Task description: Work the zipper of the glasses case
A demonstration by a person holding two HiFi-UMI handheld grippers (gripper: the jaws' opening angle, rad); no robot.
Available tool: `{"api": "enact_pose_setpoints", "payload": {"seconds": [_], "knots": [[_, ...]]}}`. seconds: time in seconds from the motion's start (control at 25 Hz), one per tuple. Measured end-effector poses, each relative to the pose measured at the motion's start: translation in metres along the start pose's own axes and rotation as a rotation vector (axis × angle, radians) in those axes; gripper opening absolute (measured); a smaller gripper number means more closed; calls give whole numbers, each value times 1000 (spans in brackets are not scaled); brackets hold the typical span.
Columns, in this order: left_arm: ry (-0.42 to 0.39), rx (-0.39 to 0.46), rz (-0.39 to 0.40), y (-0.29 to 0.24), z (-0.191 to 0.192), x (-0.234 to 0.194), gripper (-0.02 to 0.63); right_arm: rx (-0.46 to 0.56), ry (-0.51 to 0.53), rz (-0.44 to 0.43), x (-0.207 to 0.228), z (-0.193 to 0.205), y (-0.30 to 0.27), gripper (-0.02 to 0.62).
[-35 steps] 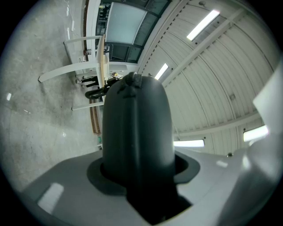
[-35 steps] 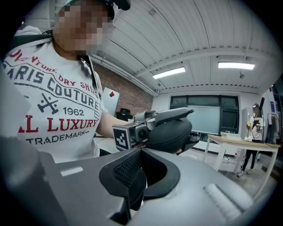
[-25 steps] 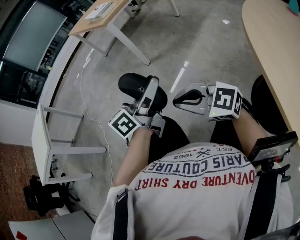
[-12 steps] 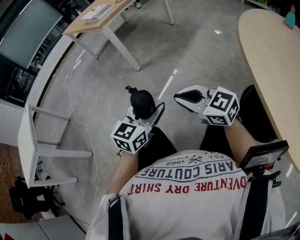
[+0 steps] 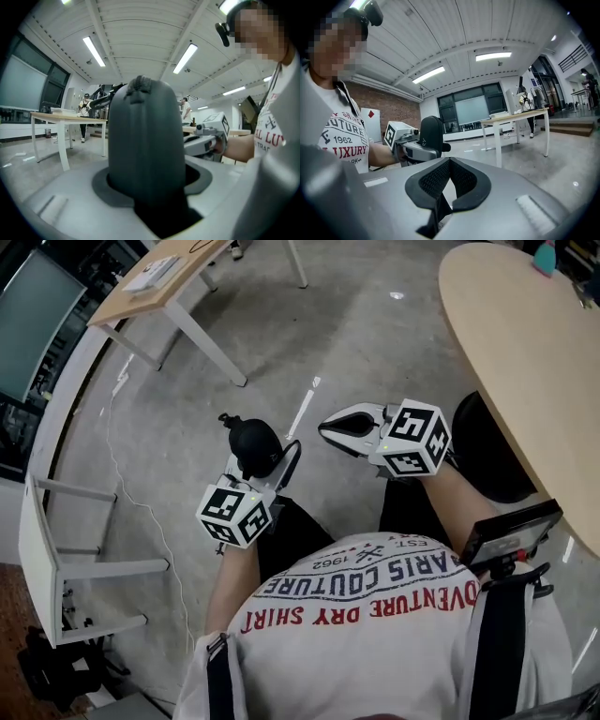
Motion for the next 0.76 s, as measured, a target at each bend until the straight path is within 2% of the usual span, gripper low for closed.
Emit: {"api": "enact_pose_setpoints", "payload": {"seconds": [0.28,0.76], "knots": [[34,16,29,-5,1,2,249,-11,17,12,0,0,1,-2],[24,23,42,-7,-3,6,249,1,35,3,-4,-2,2,-2]]}}
Point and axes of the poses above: the fingertips, and each gripper's own axes: y backward along the fingers, x to its right, z out of its underside, the point moved 9 cm from there along y, backward along the fingers, and after that the axes turned 8 degrees about x, right-handed, at the moved point
